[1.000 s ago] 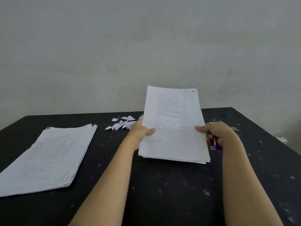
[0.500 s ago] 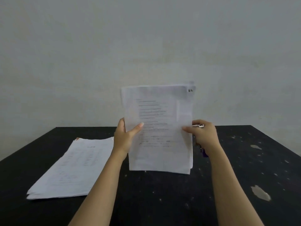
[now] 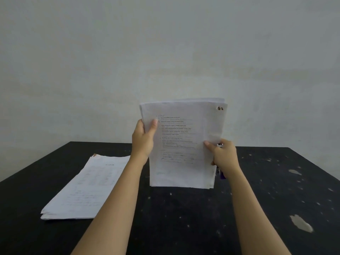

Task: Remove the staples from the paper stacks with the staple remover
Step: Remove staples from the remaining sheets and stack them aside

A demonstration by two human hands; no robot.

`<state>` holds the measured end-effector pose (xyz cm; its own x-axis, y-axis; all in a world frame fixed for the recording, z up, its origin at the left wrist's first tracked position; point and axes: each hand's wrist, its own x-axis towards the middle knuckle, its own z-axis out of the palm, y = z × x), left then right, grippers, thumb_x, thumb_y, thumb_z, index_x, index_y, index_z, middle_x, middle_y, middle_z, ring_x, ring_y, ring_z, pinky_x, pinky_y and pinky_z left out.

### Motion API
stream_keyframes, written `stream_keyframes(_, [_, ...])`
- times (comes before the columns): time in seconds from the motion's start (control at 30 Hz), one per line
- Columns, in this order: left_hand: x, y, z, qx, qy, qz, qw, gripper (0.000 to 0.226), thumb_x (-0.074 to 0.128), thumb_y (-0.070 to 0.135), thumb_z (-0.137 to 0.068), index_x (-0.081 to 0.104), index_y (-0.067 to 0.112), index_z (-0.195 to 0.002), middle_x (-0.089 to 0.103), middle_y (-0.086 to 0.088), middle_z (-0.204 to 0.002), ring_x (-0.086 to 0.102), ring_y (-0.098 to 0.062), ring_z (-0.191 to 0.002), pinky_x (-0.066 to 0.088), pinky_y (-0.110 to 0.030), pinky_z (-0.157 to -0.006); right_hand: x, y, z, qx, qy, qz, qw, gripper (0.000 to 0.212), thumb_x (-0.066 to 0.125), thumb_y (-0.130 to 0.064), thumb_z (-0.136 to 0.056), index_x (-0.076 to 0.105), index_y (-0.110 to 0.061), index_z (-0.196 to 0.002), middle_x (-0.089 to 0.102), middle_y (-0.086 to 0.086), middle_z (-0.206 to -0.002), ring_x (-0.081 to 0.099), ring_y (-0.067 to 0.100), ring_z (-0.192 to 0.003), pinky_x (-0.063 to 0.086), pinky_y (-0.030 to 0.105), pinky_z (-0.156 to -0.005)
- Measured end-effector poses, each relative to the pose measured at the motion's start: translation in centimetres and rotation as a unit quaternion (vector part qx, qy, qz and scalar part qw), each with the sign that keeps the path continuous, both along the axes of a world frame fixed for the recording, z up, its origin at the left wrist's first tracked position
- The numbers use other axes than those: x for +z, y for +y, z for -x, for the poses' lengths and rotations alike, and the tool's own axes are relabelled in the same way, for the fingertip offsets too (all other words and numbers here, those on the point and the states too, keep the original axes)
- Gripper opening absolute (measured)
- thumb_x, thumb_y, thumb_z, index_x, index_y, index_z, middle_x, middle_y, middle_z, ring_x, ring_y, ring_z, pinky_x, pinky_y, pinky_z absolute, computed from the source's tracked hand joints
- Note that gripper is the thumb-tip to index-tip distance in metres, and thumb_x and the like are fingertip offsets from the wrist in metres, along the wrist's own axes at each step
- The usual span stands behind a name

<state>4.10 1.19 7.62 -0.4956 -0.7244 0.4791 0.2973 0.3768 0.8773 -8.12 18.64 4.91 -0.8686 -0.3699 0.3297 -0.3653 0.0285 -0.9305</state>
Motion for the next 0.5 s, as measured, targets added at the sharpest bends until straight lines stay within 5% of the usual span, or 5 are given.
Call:
stream_keyframes(0.2, [2.4, -0.5, -0.3, 0.01, 0.03, 0.001, 1.0, 0.015, 0.059, 0.019, -0.09, 0.051, 0.025, -0.101, 0.063, 0.008, -0.097, 0.062, -0.01, -0.086, 0.05, -0.022, -0.065, 2.6, 0.3, 0.9, -0.028, 0.021, -0.009, 0.999, 0.015, 0.064, -0.015, -0.085, 0.059, -0.015, -0.07, 0.058, -0.002, -0.064, 0.052, 0.016, -0.054, 0.038, 0.02, -0.038])
stream_keyframes(0.37, [0.8, -2.3, 0.1, -0.041, -0.024, -0.151, 0.987, 0.023, 0.053, 0.018, -0.094, 0.056, 0.009, -0.115, 0.065, -0.007, -0.109, 0.064, -0.023, -0.096, 0.052, -0.032, -0.071, 3.6, -0.3, 2.2, -0.023, 0.009, -0.184, 0.983, 0.023, 0.063, -0.011, -0.082, 0.047, -0.003, -0.068, 0.044, 0.009, -0.059, 0.043, 0.021, -0.052, 0.032, 0.024, -0.047])
stream_keyframes(0.5, [-4.5, -2.0, 0.7, 0.034, -0.051, -0.223, 0.973, 0.024, 0.045, 0.013, -0.097, 0.054, 0.01, -0.12, 0.062, -0.008, -0.111, 0.061, -0.023, -0.094, 0.052, -0.035, -0.076, 0.7, -2.0, 1.9, -0.001, -0.066, -0.287, 0.956, 0.024, 0.067, -0.011, -0.082, 0.048, -0.004, -0.07, 0.049, 0.011, -0.064, 0.048, 0.022, -0.055, 0.044, 0.028, -0.052])
